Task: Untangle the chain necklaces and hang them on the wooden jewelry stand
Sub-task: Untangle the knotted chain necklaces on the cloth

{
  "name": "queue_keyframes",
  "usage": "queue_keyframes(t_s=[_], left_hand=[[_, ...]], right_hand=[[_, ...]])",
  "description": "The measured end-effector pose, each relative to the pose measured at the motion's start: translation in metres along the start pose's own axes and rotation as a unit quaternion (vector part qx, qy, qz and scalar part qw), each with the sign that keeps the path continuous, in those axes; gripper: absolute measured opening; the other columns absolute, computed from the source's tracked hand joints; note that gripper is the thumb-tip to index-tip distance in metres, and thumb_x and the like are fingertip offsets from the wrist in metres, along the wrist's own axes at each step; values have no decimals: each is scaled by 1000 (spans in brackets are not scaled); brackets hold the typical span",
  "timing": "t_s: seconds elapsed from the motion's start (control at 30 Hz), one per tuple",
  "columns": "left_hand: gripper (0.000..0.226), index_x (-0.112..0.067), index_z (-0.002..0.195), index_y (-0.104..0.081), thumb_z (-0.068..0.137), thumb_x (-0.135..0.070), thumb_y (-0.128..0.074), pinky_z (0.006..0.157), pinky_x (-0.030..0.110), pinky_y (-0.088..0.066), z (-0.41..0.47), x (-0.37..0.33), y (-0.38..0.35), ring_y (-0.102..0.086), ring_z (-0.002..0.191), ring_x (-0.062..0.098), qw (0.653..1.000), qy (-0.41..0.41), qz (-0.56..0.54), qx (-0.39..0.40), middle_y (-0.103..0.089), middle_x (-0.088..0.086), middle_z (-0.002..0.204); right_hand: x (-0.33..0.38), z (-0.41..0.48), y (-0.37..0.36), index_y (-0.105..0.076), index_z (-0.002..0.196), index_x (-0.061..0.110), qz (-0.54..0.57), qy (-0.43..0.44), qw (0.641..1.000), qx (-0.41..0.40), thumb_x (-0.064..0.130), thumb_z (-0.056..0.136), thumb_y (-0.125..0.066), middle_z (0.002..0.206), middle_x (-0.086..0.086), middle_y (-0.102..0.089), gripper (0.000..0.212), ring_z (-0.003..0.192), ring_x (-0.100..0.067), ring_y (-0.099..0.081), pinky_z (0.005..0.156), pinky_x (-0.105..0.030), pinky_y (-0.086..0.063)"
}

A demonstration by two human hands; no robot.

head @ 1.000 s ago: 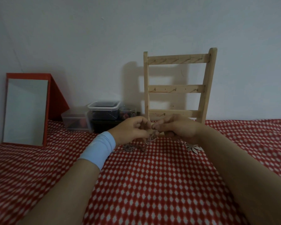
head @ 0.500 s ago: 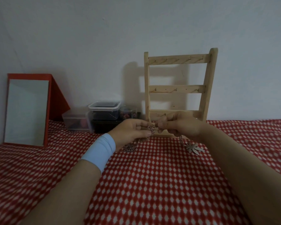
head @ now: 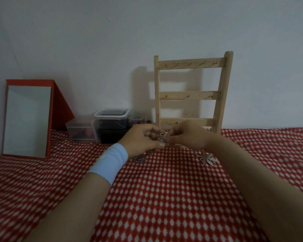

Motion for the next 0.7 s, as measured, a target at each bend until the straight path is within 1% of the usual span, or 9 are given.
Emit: queue_keyframes(t_s=[0.1,0.2,0.3,0.37,0.47,0.53,0.6,0.63,0.7], left_hand=[[36,-26,113,-72,80,-15,-78,96,25,-51,0,6,2,-68,97,3,1000,19,13,9,-74,-9,102],[28,-24,117,-71,89,-22,-69,95,19,-46,0,4,-3,-65,96,-3,997,26,66,34,-70,-16,107],[18,-26,106,-75,93,-27,-63,86,18,-45,-1,-4,-11,-64,88,-5,991,14,114,70,-70,-20,94],[19,-26,105,-76,95,-28,-61,89,20,-47,-2,-2,-14,-65,90,-2,990,24,105,87,-72,-17,92],[24,-27,107,-74,100,-32,-52,90,24,-50,-4,10,-14,-68,89,2,993,68,42,87,-74,-12,95],[26,-22,106,-73,102,-29,-48,87,26,-53,-7,17,-14,-69,85,6,991,108,-26,73,-74,-7,89],[29,-13,102,-72,103,-26,-46,87,31,-56,-8,21,-14,-72,85,14,987,129,-65,70,-75,5,90],[29,-12,101,-72,102,-28,-48,90,35,-56,-7,22,-12,-72,89,18,988,127,-48,71,-76,8,93],[26,-19,96,-75,97,-36,-56,93,40,-55,-5,24,-8,-72,93,18,990,115,30,73,-76,1,93]], right_hand=[[0,-1,2,-76,85,27,24,2,1000,-9,34,95,-67,85,8,-75,15,83,-4,-67,78,-24,-48],[3,-2,1,-75,90,23,44,12,999,-8,36,98,-64,81,9,-71,19,72,6,-61,74,-22,-44],[9,-2,0,-73,89,19,39,34,999,-17,30,101,-59,78,7,-68,22,64,8,-57,73,-22,-45],[10,-2,0,-71,84,20,44,40,998,-30,27,101,-60,77,7,-69,22,67,4,-60,75,-23,-48],[10,-1,1,-69,82,20,38,42,997,-43,27,100,-61,75,6,-66,20,65,2,-58,72,-23,-48],[9,-2,2,-70,85,17,43,44,997,-40,27,99,-64,76,3,-67,18,67,-2,-59,74,-24,-51],[9,-2,0,-73,88,16,34,45,998,-29,27,97,-65,80,3,-71,16,70,-3,-63,79,-26,-54],[8,-2,0,-73,88,17,28,45,998,-25,28,97,-66,81,4,-72,16,72,-1,-65,80,-26,-54],[9,-2,1,-73,87,18,32,44,998,-19,32,98,-64,79,8,-72,20,71,3,-64,79,-24,-51]])
Point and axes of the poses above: each hand's wrist, its own z-axis towards the middle knuckle, its own y-axis out of the back of the hand, x = y × z, the point moved 9 cm from there along z, towards the middle knuckle
